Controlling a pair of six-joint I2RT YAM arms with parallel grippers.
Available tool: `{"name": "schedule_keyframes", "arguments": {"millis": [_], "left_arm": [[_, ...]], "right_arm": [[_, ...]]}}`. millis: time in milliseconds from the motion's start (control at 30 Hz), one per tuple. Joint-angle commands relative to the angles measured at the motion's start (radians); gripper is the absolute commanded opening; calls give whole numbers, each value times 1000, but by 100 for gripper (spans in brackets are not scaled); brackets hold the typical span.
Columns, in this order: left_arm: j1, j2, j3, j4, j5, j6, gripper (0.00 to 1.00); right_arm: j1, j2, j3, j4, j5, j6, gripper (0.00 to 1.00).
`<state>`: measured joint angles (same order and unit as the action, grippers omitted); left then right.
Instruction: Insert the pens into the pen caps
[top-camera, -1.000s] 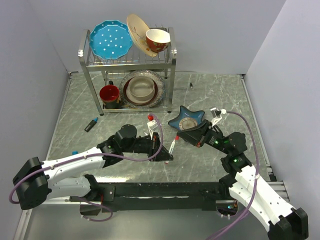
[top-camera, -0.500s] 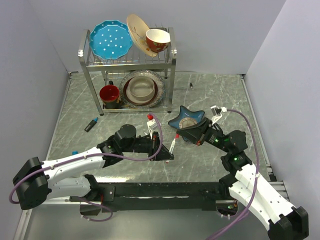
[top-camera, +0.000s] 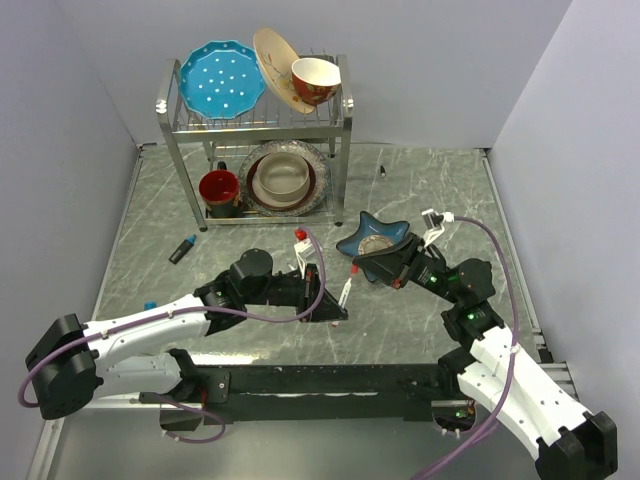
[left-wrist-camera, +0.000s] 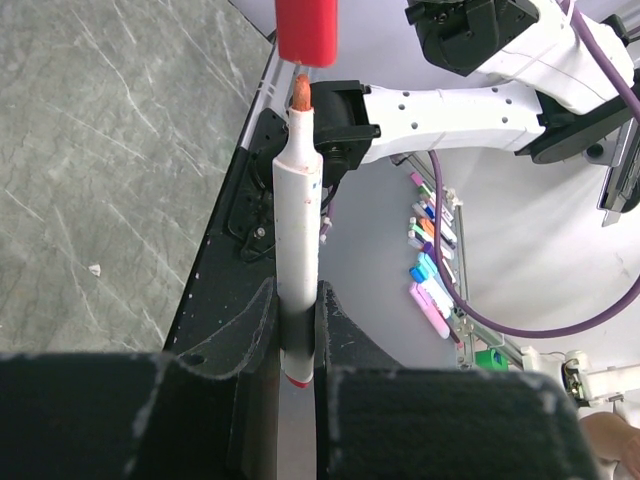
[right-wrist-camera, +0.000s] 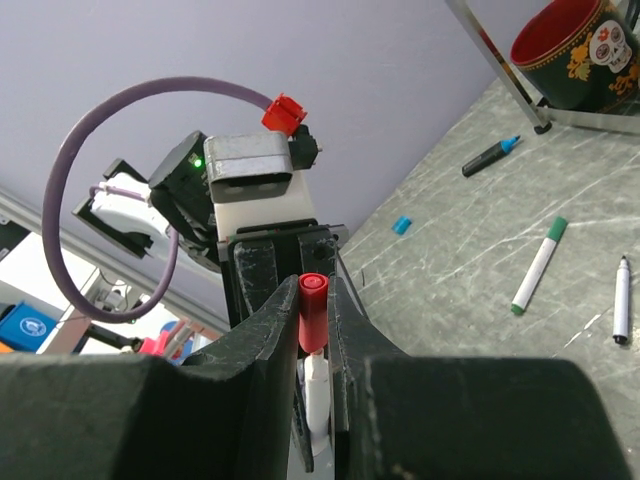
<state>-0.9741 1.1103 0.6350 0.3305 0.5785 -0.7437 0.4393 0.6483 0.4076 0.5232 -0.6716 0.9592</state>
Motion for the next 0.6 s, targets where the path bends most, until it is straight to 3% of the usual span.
{"name": "schedule_keyframes", "arguments": {"millis": [0,567], "left_arm": [[-5,-3,19,19,-2,27,1],[-5,0,52,16,-20,32,1]], "right_arm": [[3,1,51,24,23,-16,0],[6,16,20,70,15,1,0]]}}
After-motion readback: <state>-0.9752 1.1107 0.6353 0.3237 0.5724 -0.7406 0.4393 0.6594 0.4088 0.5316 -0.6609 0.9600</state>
